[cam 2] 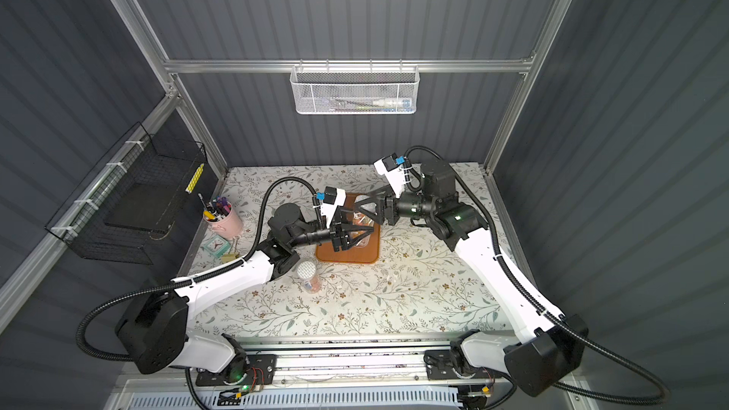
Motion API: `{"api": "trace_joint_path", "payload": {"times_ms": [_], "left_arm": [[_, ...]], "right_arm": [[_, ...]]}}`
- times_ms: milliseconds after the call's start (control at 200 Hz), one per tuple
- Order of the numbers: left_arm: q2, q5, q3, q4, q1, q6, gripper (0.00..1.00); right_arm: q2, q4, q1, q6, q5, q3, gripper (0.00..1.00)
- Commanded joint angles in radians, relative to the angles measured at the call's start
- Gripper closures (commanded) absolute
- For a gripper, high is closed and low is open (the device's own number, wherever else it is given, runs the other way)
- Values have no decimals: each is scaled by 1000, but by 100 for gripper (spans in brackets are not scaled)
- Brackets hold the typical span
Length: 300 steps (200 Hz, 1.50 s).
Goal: Pour the candies out of the jar
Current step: Unscrew the lid from the jar.
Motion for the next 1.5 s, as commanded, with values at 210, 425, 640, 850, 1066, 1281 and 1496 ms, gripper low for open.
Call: {"api": "trace_joint_path", "payload": {"times_ms": [210,425,640,850,1066,1281,1496], "left_arm": [[15,46,59,-106,-19,63,100],[-6,-11,59,-182,-19,122,100],[-38,-141,48,-243,-18,184,100],[-77,-329,20,-276,-21,238,100],[-72,-426,19,-298,-33,266,100],[-71,-456,17,-315,-43,280,100],[-68,-454,16,-317,-45,279,100]], "right_arm": [[-9,-13,26,-37,-102,48,42],[-3,-25,27,-43,-62,53,27],[-23,-77,25,-26,116,55,11],[-17,-202,26,74,430,72,12],[19,-130,72,222,415,40,13],[71,-91,89,284,441,57,14],[108,-105,113,273,480,79,18]]}}
